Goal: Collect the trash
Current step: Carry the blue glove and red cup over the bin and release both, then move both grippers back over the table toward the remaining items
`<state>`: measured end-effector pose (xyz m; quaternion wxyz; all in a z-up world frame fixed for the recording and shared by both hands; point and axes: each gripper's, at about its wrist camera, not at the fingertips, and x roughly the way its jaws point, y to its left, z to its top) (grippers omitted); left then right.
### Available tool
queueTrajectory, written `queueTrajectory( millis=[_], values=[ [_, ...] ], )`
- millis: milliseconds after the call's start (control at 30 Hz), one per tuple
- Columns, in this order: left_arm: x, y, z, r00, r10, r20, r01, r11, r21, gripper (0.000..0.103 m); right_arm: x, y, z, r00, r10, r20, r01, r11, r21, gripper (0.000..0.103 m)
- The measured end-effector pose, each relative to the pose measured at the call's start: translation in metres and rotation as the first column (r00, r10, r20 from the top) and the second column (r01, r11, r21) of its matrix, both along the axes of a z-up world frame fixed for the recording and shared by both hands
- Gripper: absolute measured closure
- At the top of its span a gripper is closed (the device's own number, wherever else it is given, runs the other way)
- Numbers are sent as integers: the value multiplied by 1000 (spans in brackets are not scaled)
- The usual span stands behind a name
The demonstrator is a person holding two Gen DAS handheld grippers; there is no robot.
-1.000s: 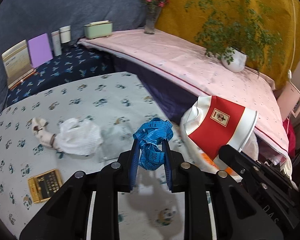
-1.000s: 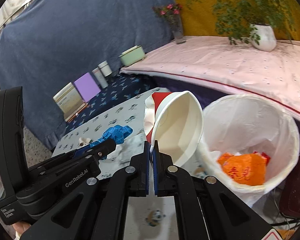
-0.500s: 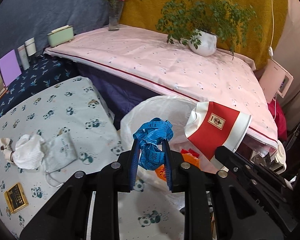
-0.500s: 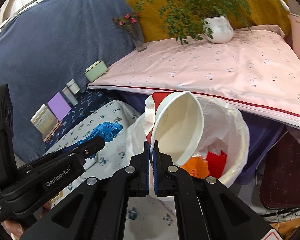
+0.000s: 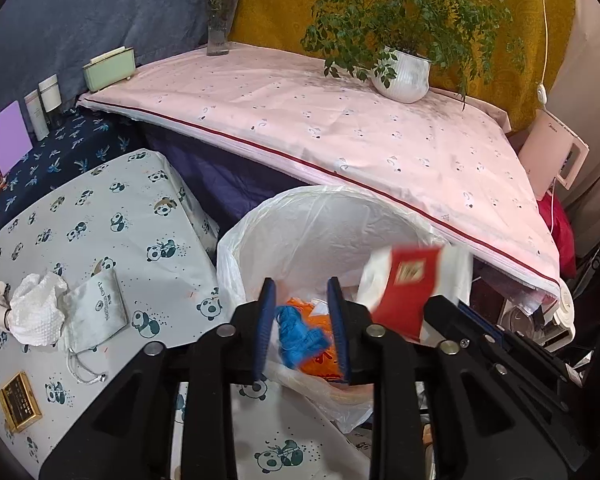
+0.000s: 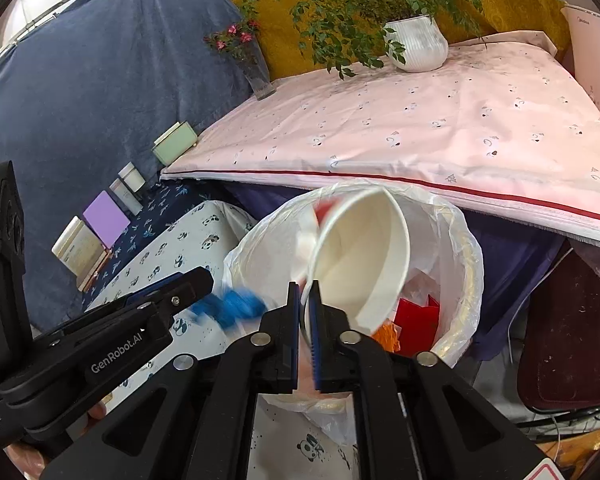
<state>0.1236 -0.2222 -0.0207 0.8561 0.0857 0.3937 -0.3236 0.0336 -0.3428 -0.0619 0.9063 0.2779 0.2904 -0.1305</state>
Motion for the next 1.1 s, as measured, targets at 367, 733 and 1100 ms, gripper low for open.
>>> queueTrajectory(
  millis=[367,733,1100],
  values=[
    [7,16,4,999,36,0,-36,999,-13,65,3,10,5,1000,5,3,-5,1000,-14,81],
    [12,47,8,996,85,-11,-86,996,-32,60,6,33,17,999,43,10,-42,998,-49,71],
    [17,85,16,990,144,-2,-144,988,-53,60,18,65,26,995,98,8,-97,993,-72,69]
  ],
)
